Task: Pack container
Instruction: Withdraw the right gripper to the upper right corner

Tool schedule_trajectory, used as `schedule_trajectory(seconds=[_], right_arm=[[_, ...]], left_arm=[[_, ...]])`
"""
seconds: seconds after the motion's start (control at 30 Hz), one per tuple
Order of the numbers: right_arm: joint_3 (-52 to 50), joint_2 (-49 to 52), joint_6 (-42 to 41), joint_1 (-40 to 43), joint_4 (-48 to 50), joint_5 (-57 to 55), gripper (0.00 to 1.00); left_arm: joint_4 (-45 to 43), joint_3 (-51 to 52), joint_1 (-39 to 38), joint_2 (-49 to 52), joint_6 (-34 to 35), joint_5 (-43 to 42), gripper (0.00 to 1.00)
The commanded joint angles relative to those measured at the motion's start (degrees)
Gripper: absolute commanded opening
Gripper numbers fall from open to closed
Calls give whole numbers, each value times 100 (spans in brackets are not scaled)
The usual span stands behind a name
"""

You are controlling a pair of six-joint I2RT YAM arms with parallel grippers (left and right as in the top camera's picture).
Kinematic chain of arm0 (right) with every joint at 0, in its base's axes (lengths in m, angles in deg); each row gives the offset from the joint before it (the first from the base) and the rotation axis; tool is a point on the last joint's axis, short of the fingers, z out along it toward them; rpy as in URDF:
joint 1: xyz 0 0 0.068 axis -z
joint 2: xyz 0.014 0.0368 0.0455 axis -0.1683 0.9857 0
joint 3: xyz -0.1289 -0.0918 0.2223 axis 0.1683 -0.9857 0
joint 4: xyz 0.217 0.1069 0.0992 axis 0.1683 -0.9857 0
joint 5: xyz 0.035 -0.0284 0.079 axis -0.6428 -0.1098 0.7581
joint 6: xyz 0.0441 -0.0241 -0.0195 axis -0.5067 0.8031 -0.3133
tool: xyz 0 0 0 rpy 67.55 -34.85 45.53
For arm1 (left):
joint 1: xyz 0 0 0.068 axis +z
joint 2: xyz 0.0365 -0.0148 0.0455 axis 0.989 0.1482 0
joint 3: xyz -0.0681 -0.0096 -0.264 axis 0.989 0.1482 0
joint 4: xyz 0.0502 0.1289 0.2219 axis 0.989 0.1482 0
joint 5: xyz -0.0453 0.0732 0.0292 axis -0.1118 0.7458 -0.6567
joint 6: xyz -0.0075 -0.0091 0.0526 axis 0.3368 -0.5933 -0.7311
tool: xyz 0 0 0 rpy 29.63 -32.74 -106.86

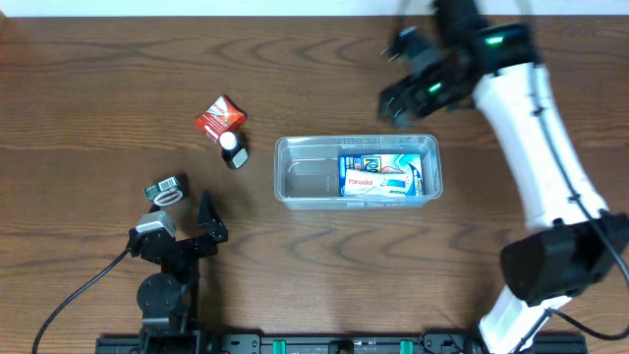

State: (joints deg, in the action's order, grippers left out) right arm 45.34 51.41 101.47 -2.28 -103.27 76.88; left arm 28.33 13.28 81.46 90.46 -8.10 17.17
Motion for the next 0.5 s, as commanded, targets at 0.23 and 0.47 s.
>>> schedule_trajectory(seconds=[0.23,0.47], right_arm=[[149,-177,-1722,2225,173,-208,99],[149,-177,-1722,2968,173,-210,99]], left_arm=[[208,127,4,-37,33,68,98],[205,127,4,-35,35,66,98]])
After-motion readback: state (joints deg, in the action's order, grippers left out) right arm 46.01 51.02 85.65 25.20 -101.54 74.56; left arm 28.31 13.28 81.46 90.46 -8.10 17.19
